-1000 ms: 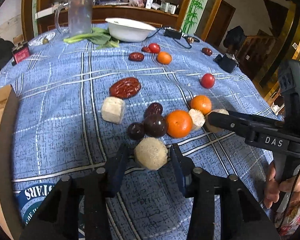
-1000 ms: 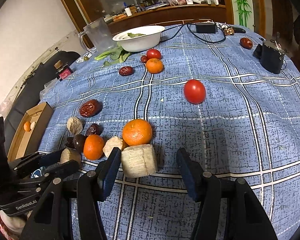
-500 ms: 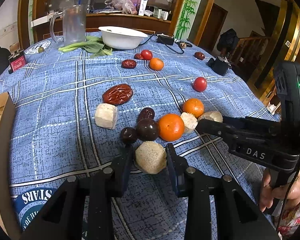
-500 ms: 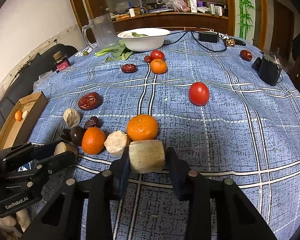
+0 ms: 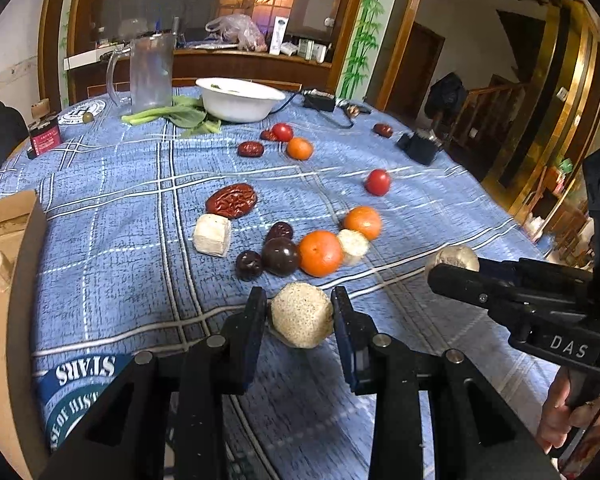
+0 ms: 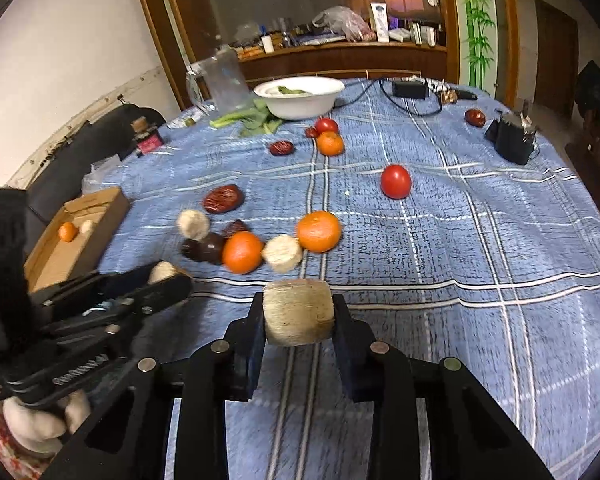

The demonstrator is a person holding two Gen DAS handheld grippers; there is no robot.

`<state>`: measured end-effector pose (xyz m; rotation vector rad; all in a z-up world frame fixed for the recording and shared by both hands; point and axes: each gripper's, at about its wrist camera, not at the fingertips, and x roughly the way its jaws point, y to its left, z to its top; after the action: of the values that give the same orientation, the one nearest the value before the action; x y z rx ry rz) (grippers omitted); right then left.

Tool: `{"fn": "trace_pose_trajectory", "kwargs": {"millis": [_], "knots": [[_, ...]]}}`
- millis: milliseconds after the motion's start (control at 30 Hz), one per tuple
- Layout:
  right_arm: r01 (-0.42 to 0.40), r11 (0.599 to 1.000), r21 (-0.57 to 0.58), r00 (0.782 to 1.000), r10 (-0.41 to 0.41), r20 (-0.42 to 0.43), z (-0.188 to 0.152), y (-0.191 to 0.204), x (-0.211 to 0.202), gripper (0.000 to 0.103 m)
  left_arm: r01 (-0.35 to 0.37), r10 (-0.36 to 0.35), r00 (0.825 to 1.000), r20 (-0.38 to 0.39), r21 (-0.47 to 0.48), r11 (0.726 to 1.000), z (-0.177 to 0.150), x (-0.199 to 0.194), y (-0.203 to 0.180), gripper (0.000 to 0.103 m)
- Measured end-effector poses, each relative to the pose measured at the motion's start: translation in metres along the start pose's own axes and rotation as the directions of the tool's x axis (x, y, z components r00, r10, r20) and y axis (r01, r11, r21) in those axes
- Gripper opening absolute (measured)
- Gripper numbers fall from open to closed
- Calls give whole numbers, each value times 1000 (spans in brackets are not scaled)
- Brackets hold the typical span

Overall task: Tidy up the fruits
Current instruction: 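Carry the cake and cylinder into the box and open both tools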

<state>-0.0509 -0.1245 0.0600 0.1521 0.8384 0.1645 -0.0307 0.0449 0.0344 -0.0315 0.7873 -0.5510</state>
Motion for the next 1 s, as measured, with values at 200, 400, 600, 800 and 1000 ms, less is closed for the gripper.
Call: {"fn": "trace_pose_trajectory", "kwargs": {"millis": [200, 400, 600, 800, 1000], "knots": [[-57, 997, -42, 998, 58, 18, 10, 38, -18, 33, 4, 2, 999, 50, -134, 991, -11, -60, 35, 32], [-197, 971, -132, 980, 199, 0, 36, 113, -11, 33, -122, 147, 986, 80, -256, 959, -1, -134, 125, 32], [-348, 920, -178, 937, 334, -104, 62, 200, 31, 34, -355, 367, 930, -9, -273, 894, 15, -151, 202, 32], [-350, 912, -213, 926, 302, -228, 62, 265, 102, 34, -426, 400, 905, -147, -346, 836, 4, -129, 269, 32], [-322, 918, -231, 922, 249, -295, 53, 288, 153, 34, -440, 381, 897, -225, -351, 827, -4, -106, 281, 33]]}}
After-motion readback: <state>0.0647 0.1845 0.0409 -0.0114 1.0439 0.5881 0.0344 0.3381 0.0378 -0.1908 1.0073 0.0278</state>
